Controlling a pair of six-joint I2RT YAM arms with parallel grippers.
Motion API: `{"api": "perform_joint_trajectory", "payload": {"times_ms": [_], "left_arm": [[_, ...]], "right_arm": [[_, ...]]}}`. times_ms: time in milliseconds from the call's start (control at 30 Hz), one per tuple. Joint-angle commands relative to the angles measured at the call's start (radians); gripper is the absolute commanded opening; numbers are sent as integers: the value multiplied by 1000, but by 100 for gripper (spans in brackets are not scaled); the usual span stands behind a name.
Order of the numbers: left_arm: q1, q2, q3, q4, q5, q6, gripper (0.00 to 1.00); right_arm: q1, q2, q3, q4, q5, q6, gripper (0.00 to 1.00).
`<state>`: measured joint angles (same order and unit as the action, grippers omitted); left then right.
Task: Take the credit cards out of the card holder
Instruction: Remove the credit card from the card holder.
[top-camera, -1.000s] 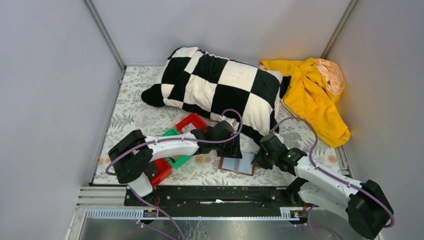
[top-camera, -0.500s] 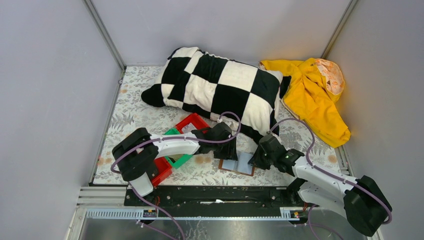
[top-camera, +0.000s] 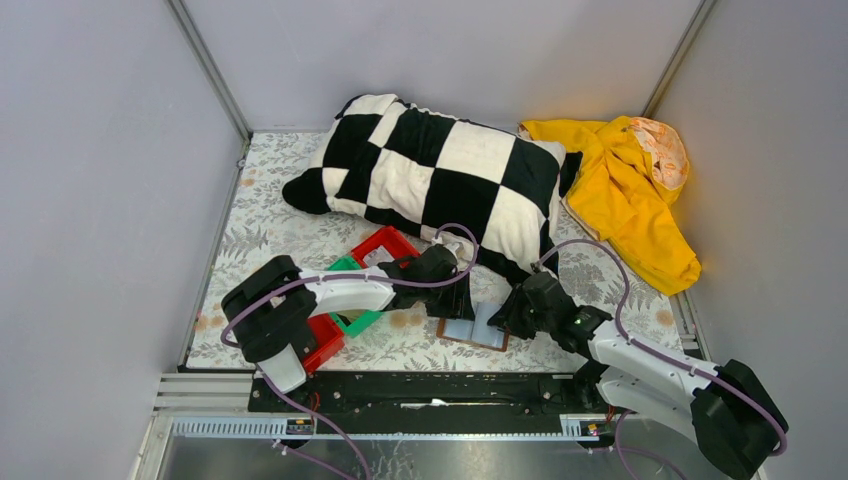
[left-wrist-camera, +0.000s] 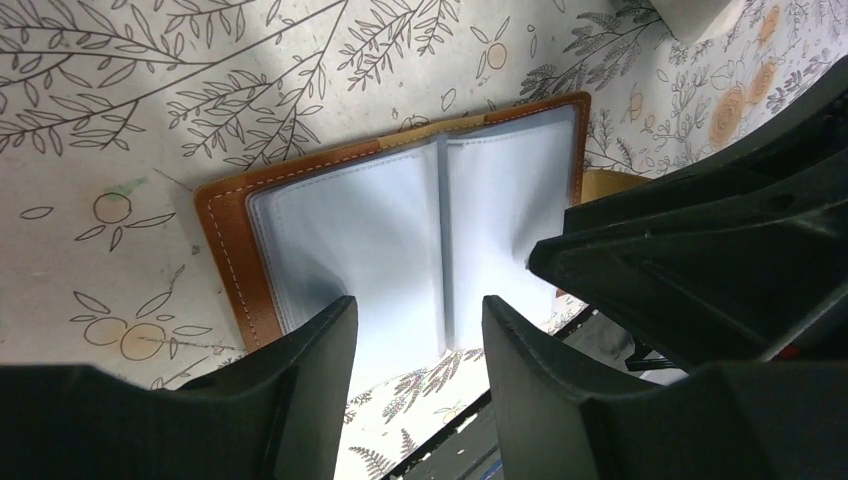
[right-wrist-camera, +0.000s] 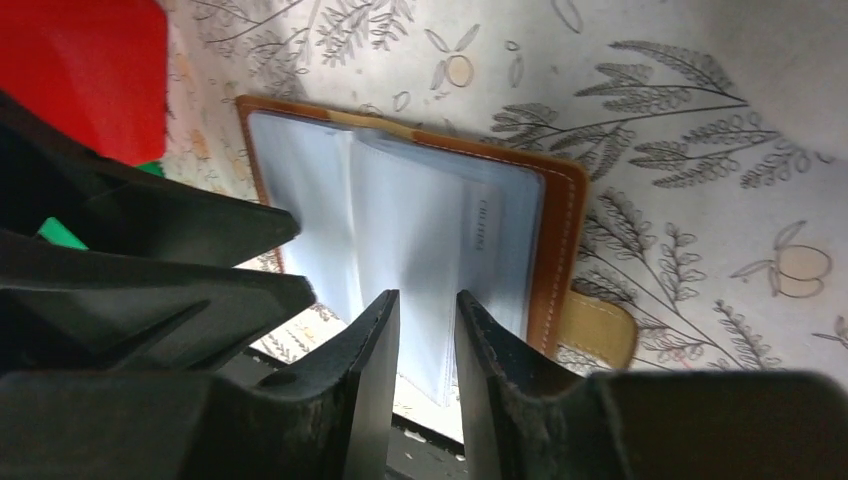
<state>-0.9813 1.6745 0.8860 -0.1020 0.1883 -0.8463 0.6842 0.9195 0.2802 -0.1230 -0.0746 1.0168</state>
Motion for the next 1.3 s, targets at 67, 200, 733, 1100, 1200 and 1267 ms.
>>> {"api": "perform_joint_trajectory", "payload": {"times_ms": [67, 200, 733, 1100, 1200, 1267], "left_arm": [[1, 43, -51, 7, 2, 16, 54], [1, 41, -56, 4, -6, 19, 54], [34, -188, 13, -224, -126, 55, 56], [64, -329, 3, -271, -174, 21, 56], [66, -334, 2, -271, -169, 21, 56], [66, -332, 7, -273, -166, 22, 56]], "right_arm": [[-6, -7, 41, 47, -59, -39, 34], [-6, -4, 48, 83, -86, -25, 34], [-6, 122, 71, 254, -154, -14, 36], [-2, 367, 189, 372, -237, -18, 42], [-2, 408, 214, 363, -240, -28, 51], [-1, 437, 224, 365, -247, -23, 53]]}}
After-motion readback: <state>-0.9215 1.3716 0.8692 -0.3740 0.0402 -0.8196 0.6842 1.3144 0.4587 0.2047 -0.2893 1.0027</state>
